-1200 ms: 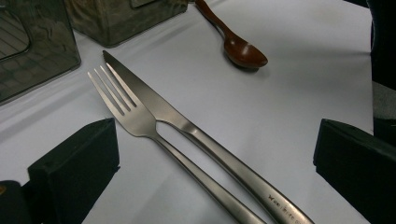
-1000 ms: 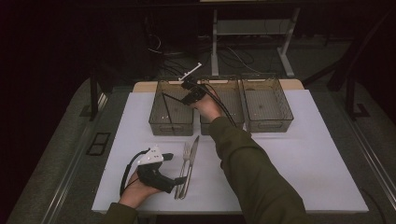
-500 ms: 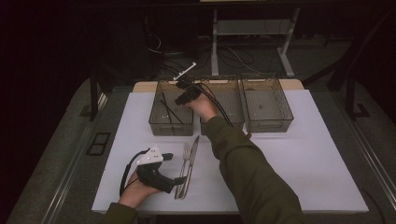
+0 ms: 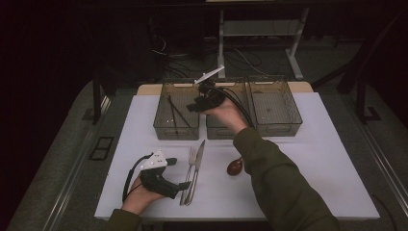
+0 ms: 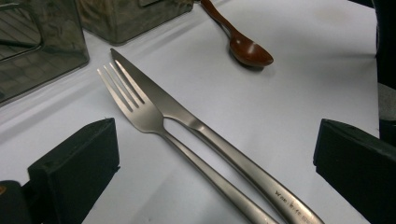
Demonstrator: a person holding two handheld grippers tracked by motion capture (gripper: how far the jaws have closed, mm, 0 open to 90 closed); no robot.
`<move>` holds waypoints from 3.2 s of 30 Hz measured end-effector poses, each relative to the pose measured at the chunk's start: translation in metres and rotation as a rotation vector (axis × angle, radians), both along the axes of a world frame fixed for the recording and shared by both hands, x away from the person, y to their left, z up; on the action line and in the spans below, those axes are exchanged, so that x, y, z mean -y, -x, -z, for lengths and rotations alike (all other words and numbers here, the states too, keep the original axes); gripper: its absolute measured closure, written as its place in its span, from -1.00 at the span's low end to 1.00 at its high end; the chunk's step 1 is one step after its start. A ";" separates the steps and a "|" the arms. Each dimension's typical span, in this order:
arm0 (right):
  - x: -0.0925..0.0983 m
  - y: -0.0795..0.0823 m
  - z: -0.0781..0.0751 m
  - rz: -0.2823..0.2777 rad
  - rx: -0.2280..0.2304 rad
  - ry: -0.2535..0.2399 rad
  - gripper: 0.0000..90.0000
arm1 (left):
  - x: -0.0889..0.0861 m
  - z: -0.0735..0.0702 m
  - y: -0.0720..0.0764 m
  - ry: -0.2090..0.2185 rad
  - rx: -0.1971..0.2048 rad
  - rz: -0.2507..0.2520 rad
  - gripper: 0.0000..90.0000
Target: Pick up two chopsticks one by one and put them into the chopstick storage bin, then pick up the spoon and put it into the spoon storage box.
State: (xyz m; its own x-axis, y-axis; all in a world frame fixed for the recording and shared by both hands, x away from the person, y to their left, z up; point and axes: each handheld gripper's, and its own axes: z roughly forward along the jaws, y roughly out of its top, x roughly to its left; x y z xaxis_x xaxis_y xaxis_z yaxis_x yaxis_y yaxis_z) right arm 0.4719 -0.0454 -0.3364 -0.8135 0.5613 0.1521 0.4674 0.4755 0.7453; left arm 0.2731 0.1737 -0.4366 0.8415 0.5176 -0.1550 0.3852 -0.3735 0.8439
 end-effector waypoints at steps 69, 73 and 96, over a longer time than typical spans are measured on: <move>0.168 0.094 0.109 0.030 -0.033 0.112 0.97 | 0.001 0.003 -0.001 -0.033 -0.008 -0.015 -1.00; 0.173 0.098 0.108 0.022 -0.042 0.129 0.97 | 0.001 0.003 -0.001 -0.032 -0.008 -0.018 -1.00; 0.199 0.131 0.102 0.016 -0.063 0.130 0.97 | 0.003 0.002 -0.001 -0.030 -0.006 -0.019 -1.00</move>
